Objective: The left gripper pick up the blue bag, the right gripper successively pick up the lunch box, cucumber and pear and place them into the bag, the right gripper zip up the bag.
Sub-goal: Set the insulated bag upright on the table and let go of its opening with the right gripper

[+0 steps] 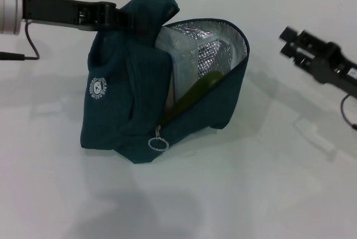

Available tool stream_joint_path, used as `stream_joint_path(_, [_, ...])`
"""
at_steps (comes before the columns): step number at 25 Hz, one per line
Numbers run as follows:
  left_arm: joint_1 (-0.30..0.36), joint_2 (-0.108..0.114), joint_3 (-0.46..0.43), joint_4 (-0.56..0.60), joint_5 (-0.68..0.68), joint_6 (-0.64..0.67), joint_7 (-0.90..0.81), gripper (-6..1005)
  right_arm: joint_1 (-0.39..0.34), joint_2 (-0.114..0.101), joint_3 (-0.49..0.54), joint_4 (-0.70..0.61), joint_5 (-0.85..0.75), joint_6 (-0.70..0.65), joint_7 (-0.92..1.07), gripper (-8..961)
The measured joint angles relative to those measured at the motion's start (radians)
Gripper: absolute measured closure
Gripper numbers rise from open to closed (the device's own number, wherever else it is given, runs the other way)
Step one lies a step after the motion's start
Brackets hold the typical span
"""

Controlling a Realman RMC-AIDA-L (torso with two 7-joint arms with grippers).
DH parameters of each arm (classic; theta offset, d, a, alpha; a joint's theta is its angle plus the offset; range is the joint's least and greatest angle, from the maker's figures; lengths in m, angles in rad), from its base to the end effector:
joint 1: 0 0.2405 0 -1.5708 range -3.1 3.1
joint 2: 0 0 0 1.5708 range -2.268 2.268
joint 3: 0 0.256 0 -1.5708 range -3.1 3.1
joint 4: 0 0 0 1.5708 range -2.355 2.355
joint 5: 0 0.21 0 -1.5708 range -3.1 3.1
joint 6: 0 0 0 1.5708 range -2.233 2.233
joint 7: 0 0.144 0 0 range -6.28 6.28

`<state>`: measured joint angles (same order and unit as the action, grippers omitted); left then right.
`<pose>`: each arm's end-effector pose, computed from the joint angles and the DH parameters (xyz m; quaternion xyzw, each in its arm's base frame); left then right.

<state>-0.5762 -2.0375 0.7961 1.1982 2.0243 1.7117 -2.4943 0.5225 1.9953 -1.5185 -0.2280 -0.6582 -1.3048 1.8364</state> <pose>-0.1843 0.3579 0.0825 -0.8573 -0.4675 -0.2026 0.0734 0.2624 0.3442 -0.0237 -0.6559 0.5800 0.4779 0.0707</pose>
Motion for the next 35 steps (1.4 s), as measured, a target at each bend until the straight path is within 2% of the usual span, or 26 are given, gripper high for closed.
stream_joint_path(3, [0.0, -0.002, 0.001, 0.0, -0.001, 0.001, 0.0, 876, 0.031, 0.013, 0.0, 0.015, -0.06, 0.002, 0.052, 375])
stream_joint_path(11, [-0.002, -0.008, 0.005, 0.0, -0.001, 0.002, 0.007, 875, 0.113, 0.028, -0.014, 0.016, -0.167, 0.031, 0.136, 373])
stream_joint_path(17, [-0.002, -0.011, 0.005, 0.0, -0.001, 0.003, 0.011, 875, 0.13, 0.027, -0.072, 0.009, -0.169, 0.065, 0.134, 379])
stream_joint_path(21, [-0.002, -0.011, 0.009, 0.0, -0.001, 0.003, 0.011, 874, 0.125, 0.022, -0.075, 0.001, -0.173, 0.062, 0.069, 402])
stream_joint_path(31, [-0.002, -0.01, 0.017, 0.002, -0.003, 0.005, 0.011, 873, 0.105, 0.023, -0.07, -0.045, -0.169, 0.055, 0.005, 636])
stream_joint_path(34, [-0.002, -0.01, 0.017, 0.001, -0.003, 0.005, 0.011, 872, 0.101, 0.022, -0.055, -0.056, -0.167, 0.034, -0.052, 864])
stream_joint_path(35, [-0.002, -0.01, 0.017, 0.001, -0.003, 0.005, 0.01, 872, 0.098, 0.021, -0.043, -0.062, -0.166, 0.019, -0.079, 873])
